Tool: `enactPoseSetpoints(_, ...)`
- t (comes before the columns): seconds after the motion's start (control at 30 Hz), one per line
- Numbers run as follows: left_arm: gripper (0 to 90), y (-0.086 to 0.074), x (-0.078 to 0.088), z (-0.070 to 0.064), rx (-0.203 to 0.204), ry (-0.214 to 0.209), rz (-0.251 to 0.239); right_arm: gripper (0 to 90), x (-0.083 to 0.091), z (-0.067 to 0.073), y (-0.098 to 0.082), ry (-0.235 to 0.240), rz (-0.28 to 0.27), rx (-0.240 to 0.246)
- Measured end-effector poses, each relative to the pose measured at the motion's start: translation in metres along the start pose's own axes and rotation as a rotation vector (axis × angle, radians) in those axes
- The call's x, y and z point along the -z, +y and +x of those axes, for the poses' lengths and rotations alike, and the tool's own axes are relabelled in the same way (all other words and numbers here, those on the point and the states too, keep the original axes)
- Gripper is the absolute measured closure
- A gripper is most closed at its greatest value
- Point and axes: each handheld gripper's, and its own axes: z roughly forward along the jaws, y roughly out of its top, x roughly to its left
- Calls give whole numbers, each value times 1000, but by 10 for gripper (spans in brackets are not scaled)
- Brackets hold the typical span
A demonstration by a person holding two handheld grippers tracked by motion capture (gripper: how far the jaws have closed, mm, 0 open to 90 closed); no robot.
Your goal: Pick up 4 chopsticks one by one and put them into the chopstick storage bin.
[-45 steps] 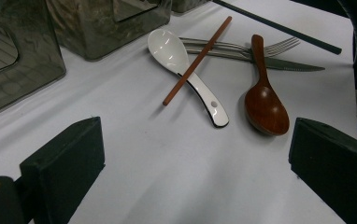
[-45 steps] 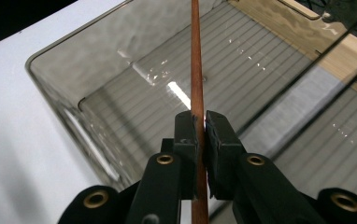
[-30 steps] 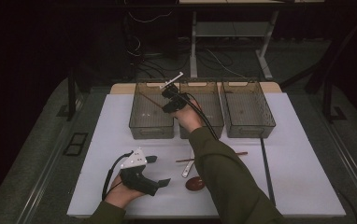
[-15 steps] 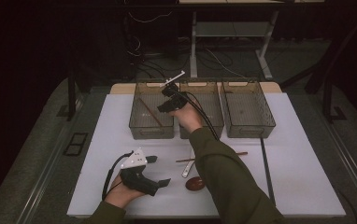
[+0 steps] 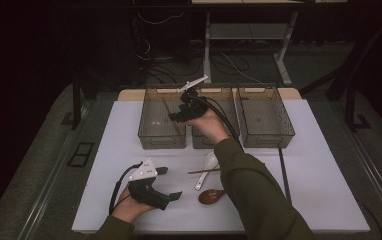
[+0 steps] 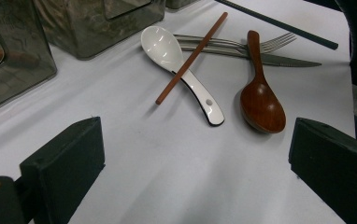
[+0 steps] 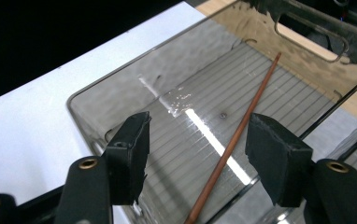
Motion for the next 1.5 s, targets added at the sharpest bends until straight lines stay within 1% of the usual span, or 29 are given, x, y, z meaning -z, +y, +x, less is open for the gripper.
enactPoseSetpoints(0.1,26,0,0,0,-5,0,7,391,8,-1,-2,11,-18,0)
enactPoseSetpoints(0.13,26,0,0,0,-4,0,8,389,16,-2,-5,18,-27,11)
enactPoseSetpoints(0.27,26,0,0,0,-5,-1,11,388,31,-4,-13,50,-48,29)
enactPoseSetpoints(0.3,26,0,0,0,-2,0,10,388,31,-4,-13,50,-48,29)
enactPoseSetpoints(0.33,26,0,0,0,-1,-1,9,388,38,-4,-18,59,-53,40)
enactPoseSetpoints(0.4,26,0,0,0,-5,0,14,388,41,-4,-20,65,-57,48)
enactPoseSetpoints(0.43,26,0,0,0,0,0,8,388,44,-4,-22,71,-63,54)
enactPoseSetpoints(0.47,26,0,0,0,-2,1,11,388,50,-4,-27,89,-70,58)
enactPoseSetpoints(0.5,26,0,0,1,-11,0,18,388,50,-4,-27,89,-70,58)
enactPoseSetpoints(0.57,26,0,-1,0,-6,-1,16,385,57,-3,-34,98,-71,74)
enactPoseSetpoints(0.7,26,0,-1,0,-12,4,18,380,63,-2,-41,105,-75,77)
enactPoseSetpoints(0.77,26,0,-1,0,-7,3,22,379,70,-2,-50,111,-79,81)
enactPoseSetpoints(0.83,26,-1,-1,0,-6,0,20,379,75,-2,-55,114,-83,90)
enactPoseSetpoints(0.87,26,-1,-1,0,-6,0,20,379,75,-2,-55,114,-83,90)
enactPoseSetpoints(0.93,26,-1,-1,0,-7,1,20,378,81,-3,-62,121,-91,98)
enactPoseSetpoints(0.97,26,-1,-1,0,-4,1,18,378,87,-4,-68,125,-95,102)
enactPoseSetpoints(1.0,26,-1,0,0,-11,2,26,378,87,-4,-68,125,-95,102)
enactPoseSetpoints(1.03,26,-1,-1,0,-4,3,22,377,90,-5,-72,127,-92,98)
enactPoseSetpoints(1.17,26,-1,-1,0,-4,5,24,377,104,-11,-86,130,-87,101)
enactPoseSetpoints(1.2,26,-1,-1,1,-2,6,21,377,107,-12,-90,130,-94,104)
enactPoseSetpoints(1.3,26,-1,-1,2,-1,9,22,381,119,-14,-102,135,-112,89)
enactPoseSetpoints(1.37,26,-1,-1,2,-6,10,23,381,126,-15,-110,138,-123,87)
enactPoseSetpoints(1.5,26,-1,-2,1,-4,12,23,383,136,-15,-127,151,-138,73)
